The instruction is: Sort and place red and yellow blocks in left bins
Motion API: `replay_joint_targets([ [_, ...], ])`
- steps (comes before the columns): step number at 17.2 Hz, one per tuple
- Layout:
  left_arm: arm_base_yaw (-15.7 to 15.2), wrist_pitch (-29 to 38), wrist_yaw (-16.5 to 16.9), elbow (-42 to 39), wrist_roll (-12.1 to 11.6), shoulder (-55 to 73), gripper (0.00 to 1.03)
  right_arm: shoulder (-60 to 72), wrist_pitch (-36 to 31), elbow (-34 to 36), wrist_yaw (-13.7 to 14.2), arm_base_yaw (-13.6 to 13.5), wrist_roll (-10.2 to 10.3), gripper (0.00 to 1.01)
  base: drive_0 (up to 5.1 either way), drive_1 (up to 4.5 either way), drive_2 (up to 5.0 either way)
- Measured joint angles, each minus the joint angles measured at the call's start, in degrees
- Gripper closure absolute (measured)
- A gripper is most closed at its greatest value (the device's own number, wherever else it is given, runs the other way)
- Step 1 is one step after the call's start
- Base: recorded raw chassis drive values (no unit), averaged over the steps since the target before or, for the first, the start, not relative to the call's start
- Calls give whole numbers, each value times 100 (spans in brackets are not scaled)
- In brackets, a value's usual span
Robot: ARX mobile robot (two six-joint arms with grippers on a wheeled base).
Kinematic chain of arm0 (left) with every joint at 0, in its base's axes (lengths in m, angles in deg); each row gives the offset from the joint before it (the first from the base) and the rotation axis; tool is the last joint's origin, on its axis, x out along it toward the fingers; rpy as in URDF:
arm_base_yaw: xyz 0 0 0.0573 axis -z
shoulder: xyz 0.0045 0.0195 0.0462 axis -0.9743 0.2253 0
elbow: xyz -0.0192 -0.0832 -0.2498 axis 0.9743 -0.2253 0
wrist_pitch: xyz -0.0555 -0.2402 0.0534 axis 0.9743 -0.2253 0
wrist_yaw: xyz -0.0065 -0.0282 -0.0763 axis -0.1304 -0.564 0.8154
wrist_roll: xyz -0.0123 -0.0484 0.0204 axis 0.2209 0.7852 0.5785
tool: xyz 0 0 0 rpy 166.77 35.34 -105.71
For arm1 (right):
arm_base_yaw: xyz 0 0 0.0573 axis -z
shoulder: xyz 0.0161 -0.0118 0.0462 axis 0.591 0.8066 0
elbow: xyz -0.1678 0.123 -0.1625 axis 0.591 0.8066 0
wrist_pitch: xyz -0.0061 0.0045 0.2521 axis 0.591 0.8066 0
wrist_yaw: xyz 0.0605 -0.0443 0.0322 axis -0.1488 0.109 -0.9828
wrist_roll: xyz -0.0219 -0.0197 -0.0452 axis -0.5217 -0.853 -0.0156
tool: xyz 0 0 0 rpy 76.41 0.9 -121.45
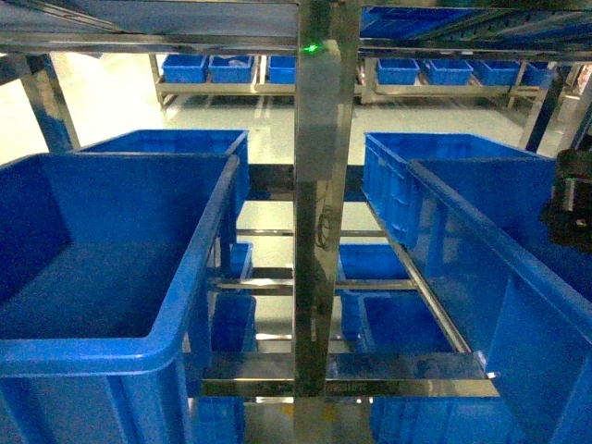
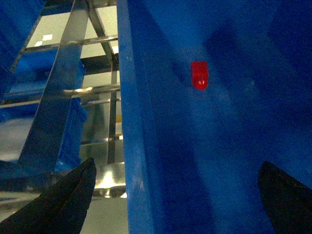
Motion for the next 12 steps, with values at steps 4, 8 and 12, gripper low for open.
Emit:
replay_joint_targets([
  [4,0,7,0,0,0,0,76,-1464,424,807,4,4,-87,3,0,0,0],
  [8,0,9,-4,0,0,0,76,-1797,619,839,22,-96,-162,3,0,0,0],
  [12,0,7,0,0,0,0,76,-1810,527,949,111,-205,-264,3,0,0,0],
])
